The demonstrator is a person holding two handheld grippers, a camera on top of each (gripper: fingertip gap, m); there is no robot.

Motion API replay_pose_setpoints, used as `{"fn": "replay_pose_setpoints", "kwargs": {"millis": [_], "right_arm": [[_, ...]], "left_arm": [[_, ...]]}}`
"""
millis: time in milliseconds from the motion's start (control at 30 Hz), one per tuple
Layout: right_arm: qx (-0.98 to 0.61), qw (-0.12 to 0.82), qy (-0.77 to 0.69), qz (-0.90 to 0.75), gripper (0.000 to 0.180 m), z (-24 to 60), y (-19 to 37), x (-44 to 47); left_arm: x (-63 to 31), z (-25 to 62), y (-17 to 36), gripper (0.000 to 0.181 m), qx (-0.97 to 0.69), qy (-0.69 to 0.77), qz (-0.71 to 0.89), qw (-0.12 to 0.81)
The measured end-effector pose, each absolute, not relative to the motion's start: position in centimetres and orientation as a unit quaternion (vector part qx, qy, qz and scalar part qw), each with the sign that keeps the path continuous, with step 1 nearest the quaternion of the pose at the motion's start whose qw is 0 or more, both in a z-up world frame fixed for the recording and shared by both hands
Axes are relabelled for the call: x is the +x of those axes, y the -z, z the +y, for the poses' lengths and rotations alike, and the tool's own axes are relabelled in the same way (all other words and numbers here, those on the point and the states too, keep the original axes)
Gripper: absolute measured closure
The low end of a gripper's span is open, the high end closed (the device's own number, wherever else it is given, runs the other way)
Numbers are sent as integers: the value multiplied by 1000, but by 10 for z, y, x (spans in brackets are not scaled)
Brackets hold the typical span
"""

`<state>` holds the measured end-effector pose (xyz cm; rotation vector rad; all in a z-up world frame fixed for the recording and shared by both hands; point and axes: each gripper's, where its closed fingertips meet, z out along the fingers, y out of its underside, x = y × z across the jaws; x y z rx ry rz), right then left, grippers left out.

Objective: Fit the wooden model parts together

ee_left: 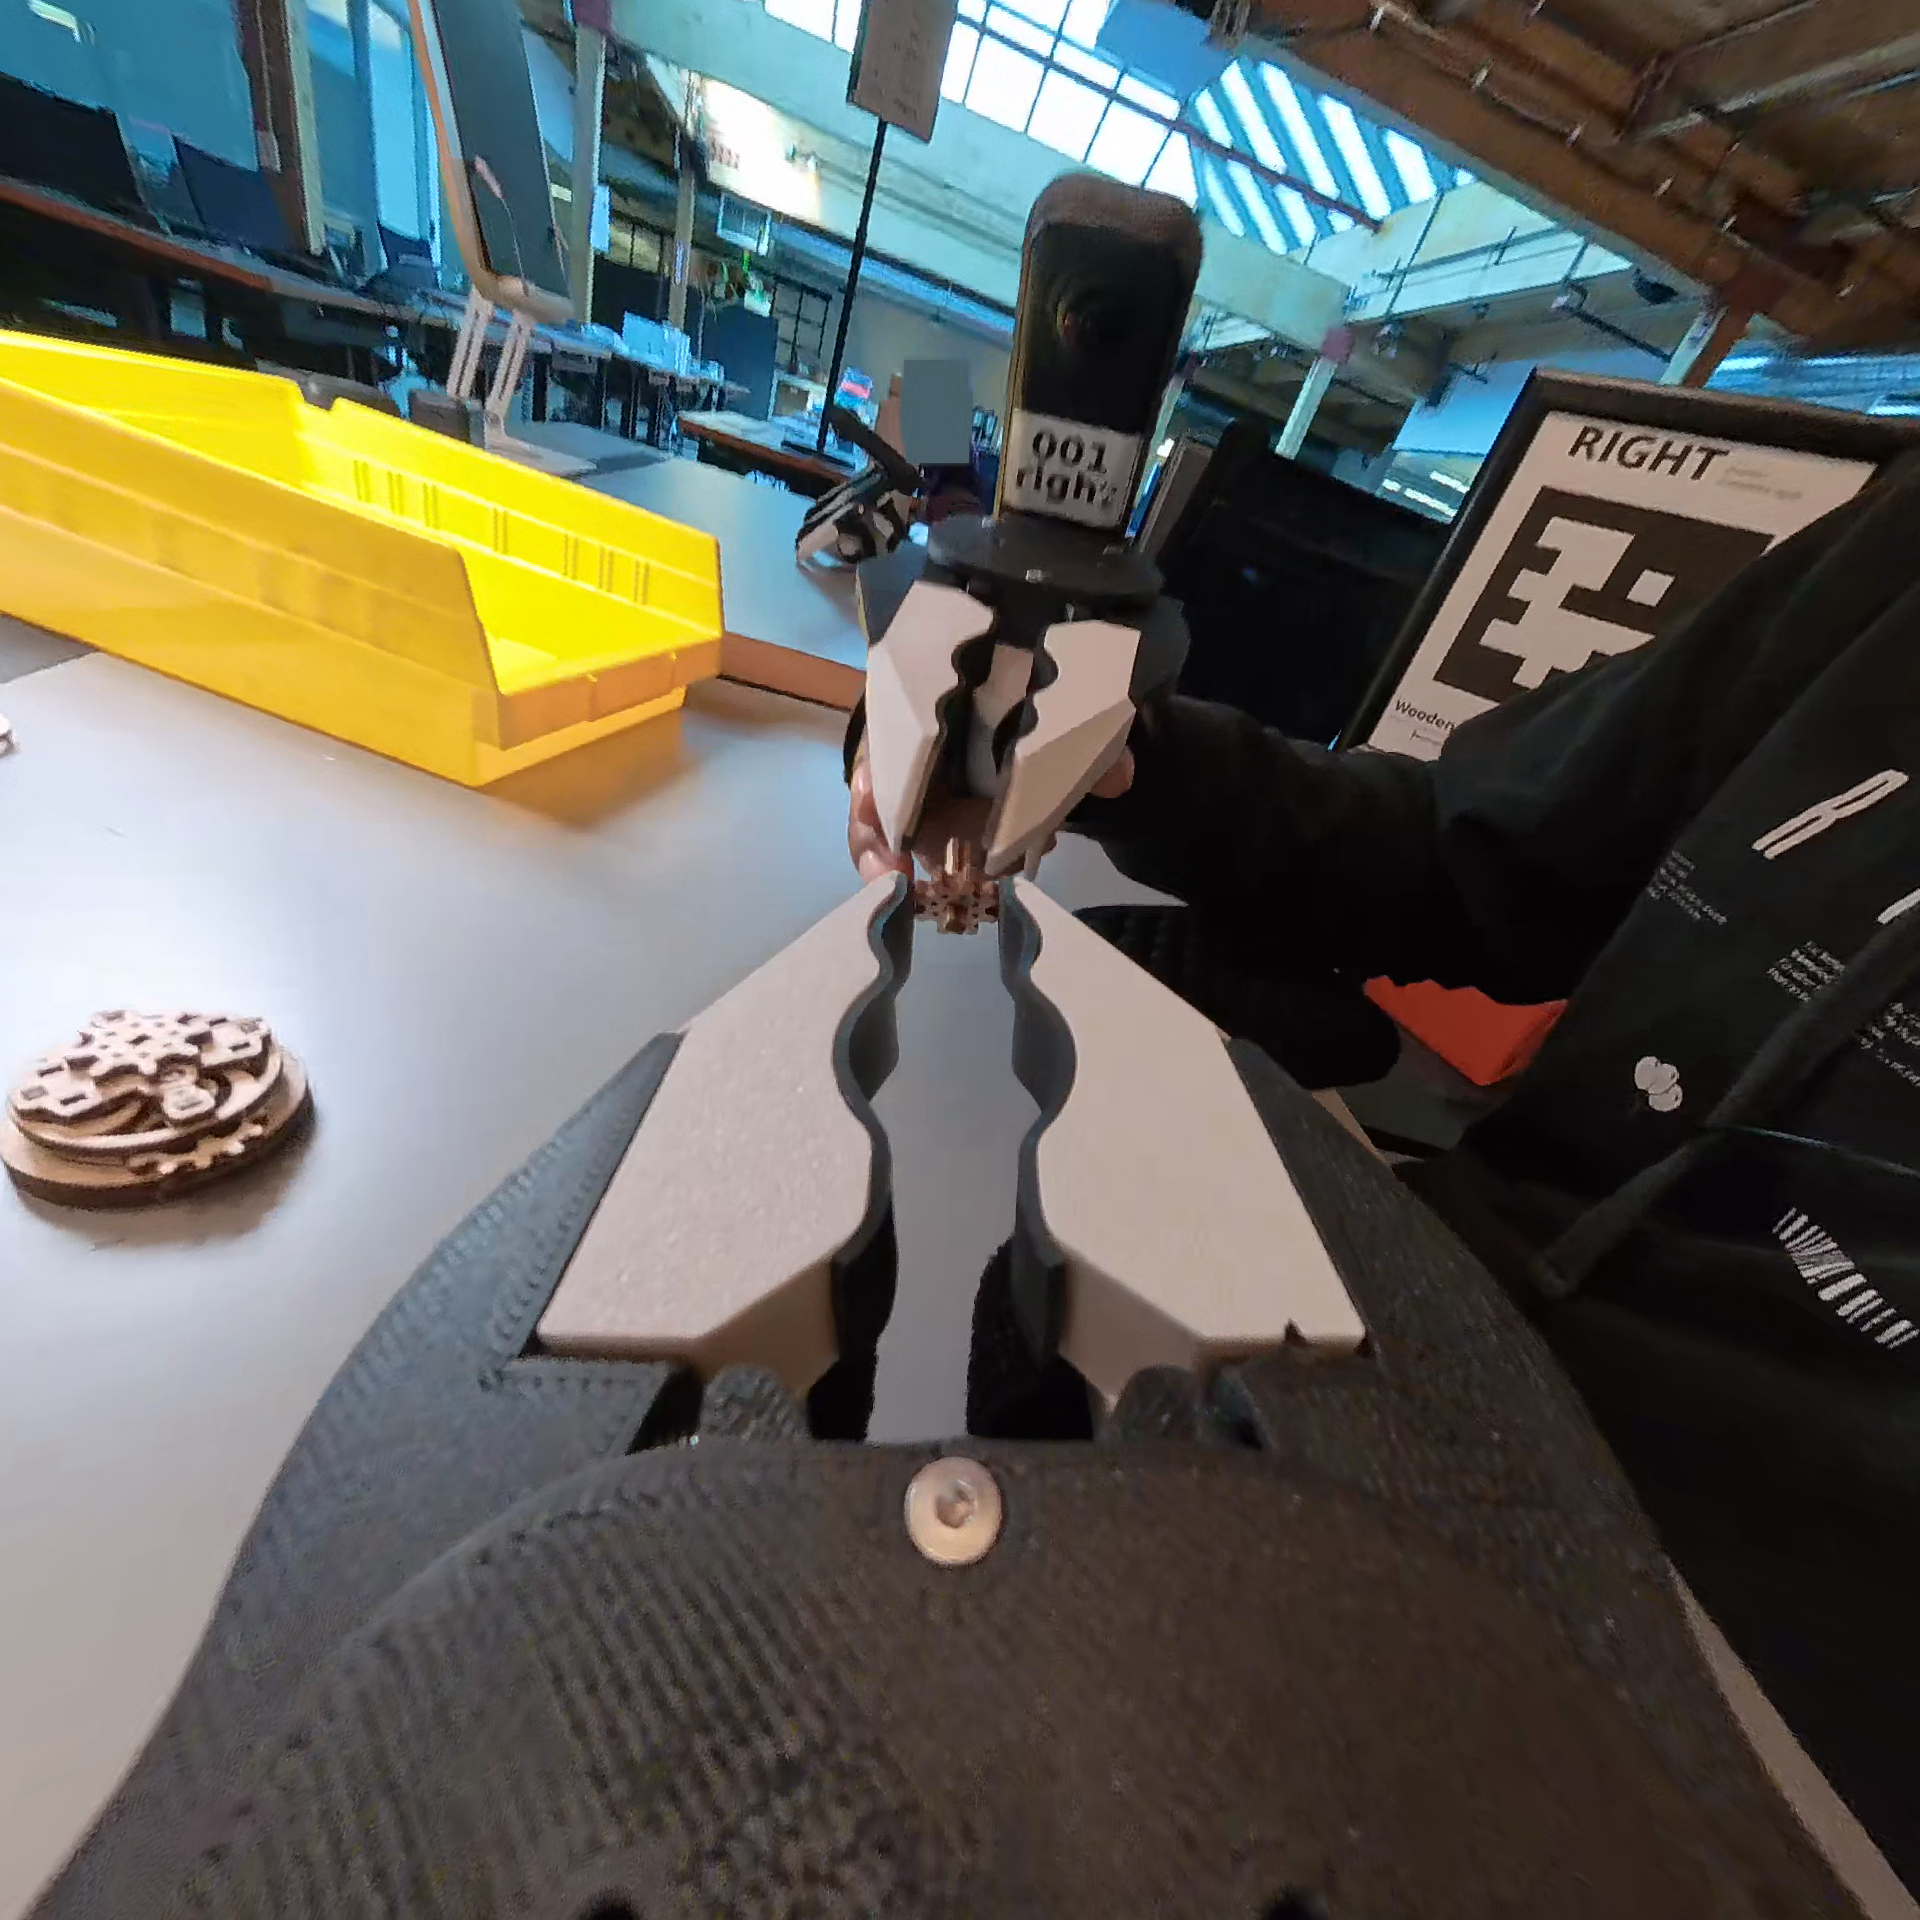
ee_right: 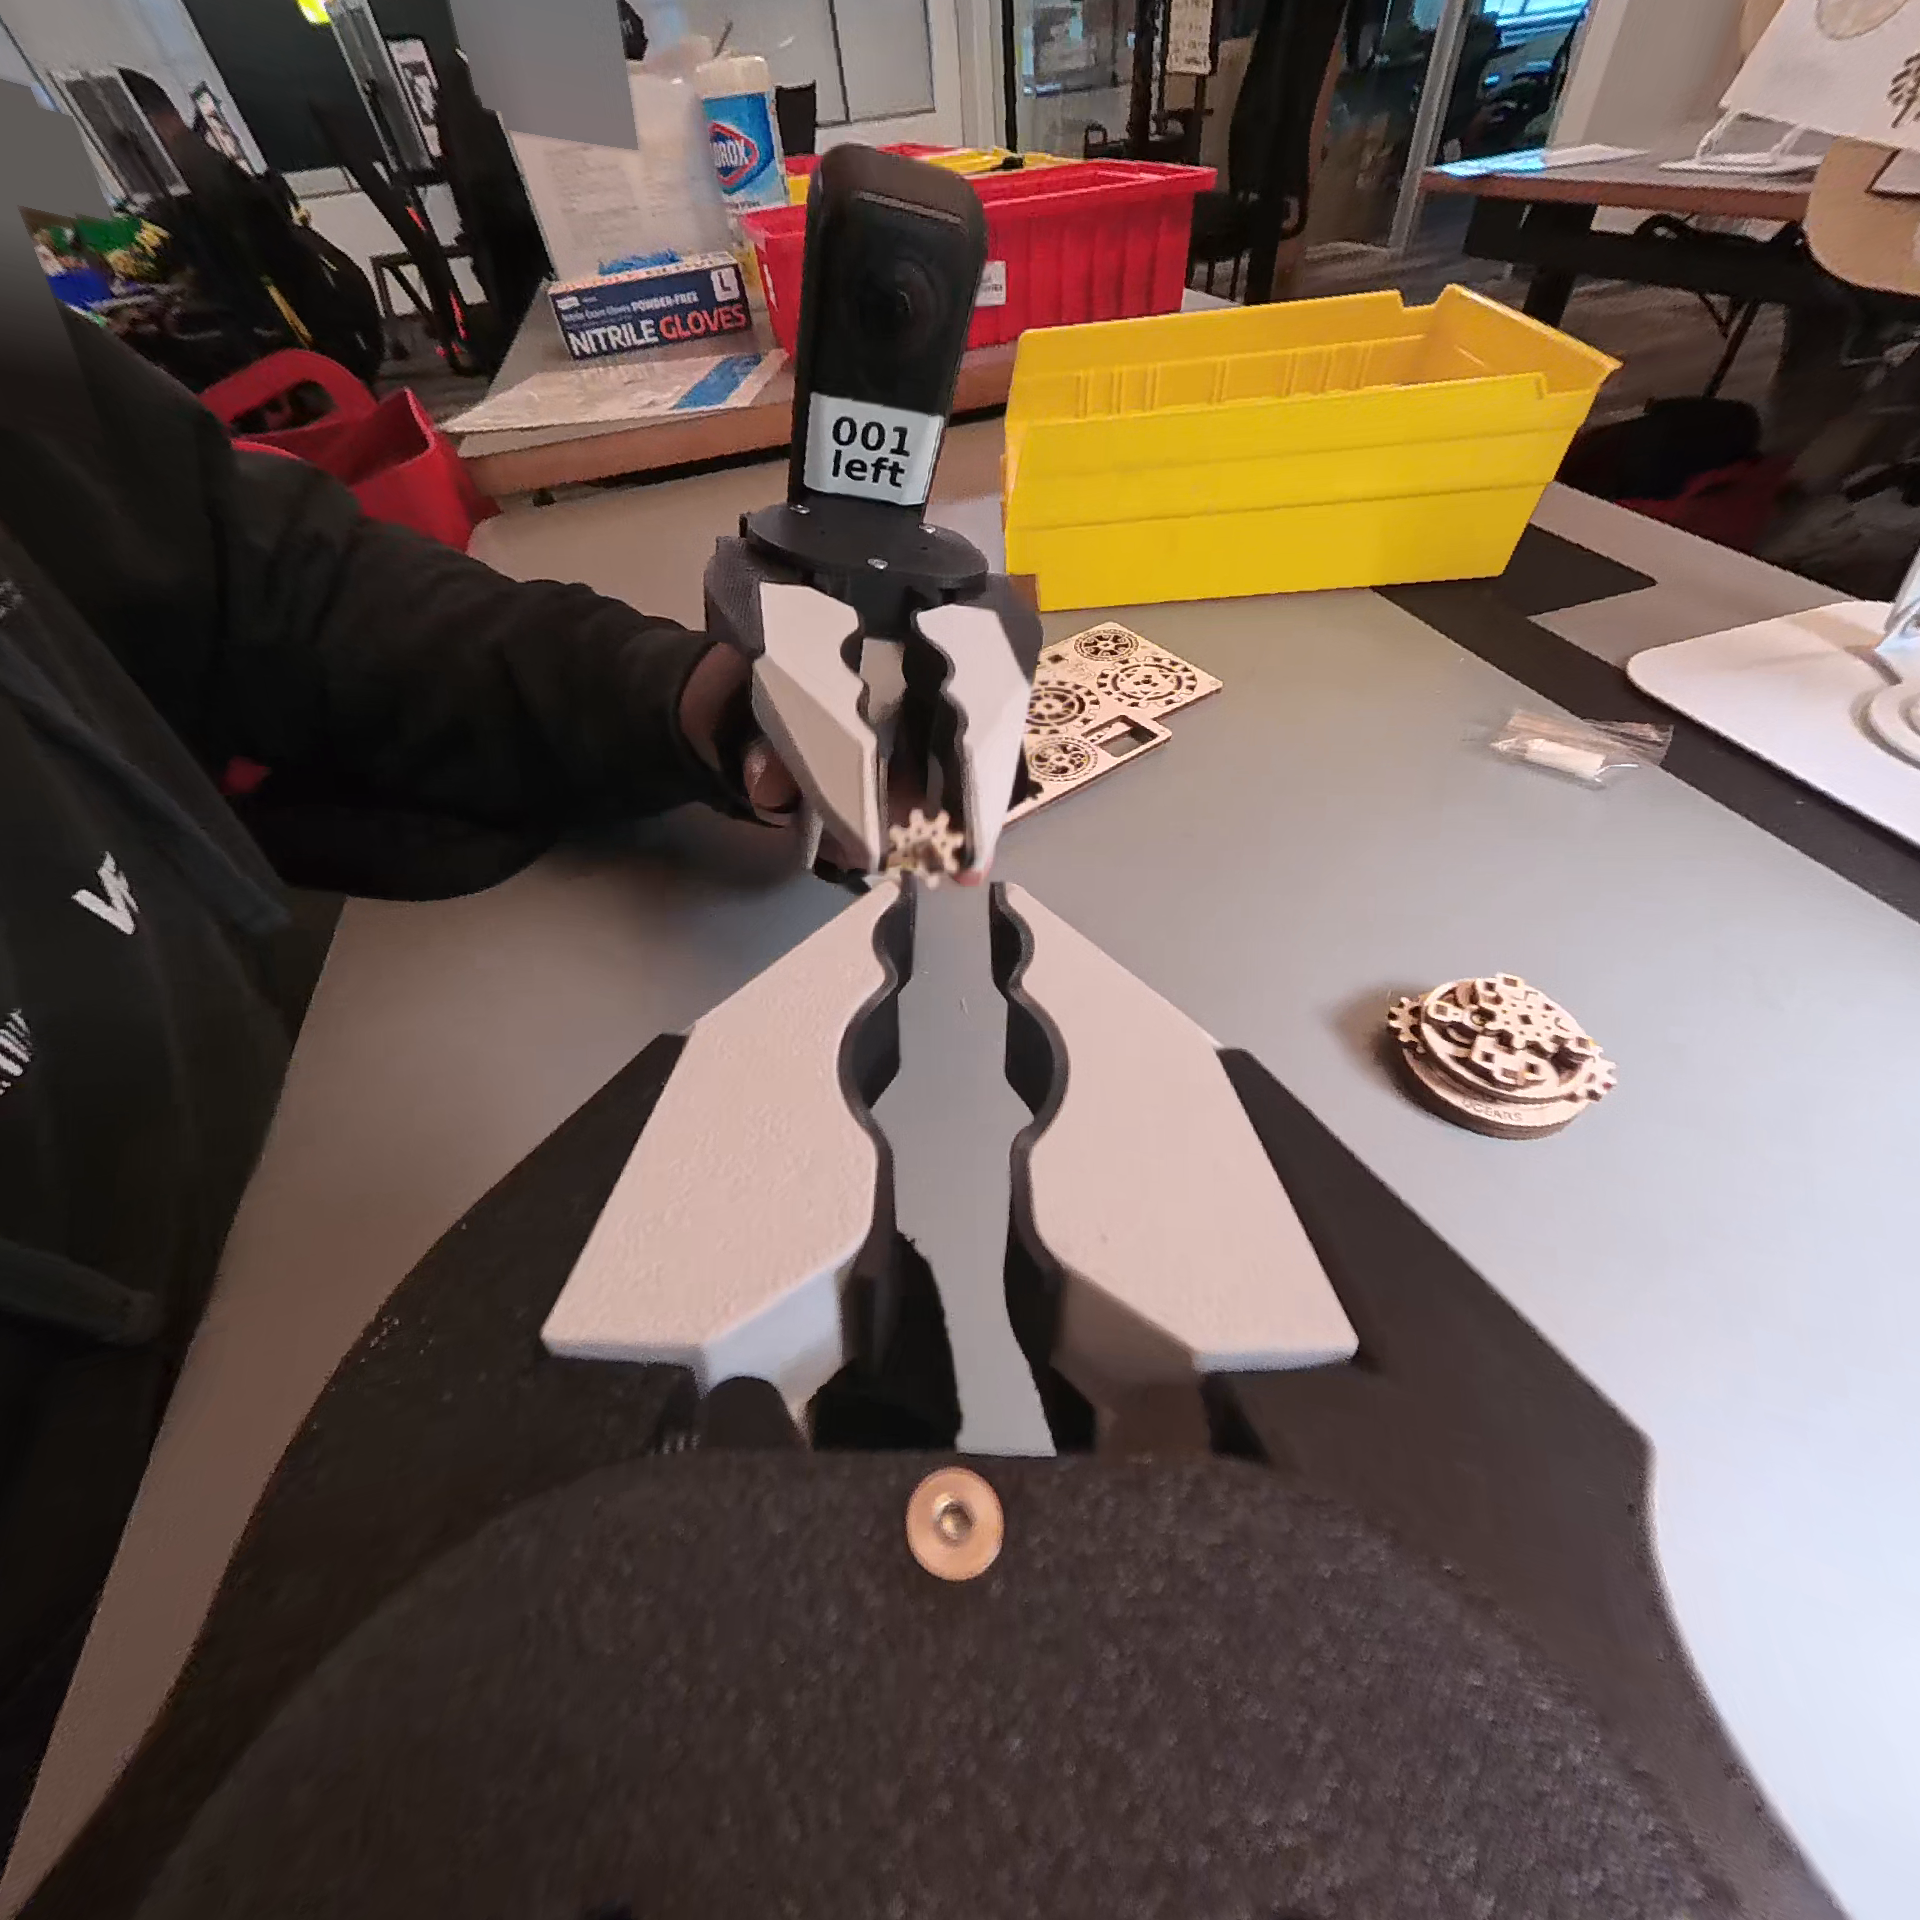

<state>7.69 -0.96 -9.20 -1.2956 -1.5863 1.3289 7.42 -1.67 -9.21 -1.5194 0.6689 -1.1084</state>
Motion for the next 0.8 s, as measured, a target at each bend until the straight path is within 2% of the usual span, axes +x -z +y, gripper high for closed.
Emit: {"fn": "replay_pose_setpoints", "kwargs": {"millis": [200,367,567,800], "right_arm": [[-480,346,-568,-572,163,-18,81,78],[-450,346,-584,-580,168,-26,70,76],[-438,342,-552,-622,178,-33,76,71],[-434,332,-533,-646,175,-31,77,69]], "left_arm": [[73,-24,78,167,-597,490,289,565],[78,-29,77,167,-592,490,302,565],[79,-31,76,167,-584,503,303,561],[77,-30,76,167,-585,509,298,556]]}}
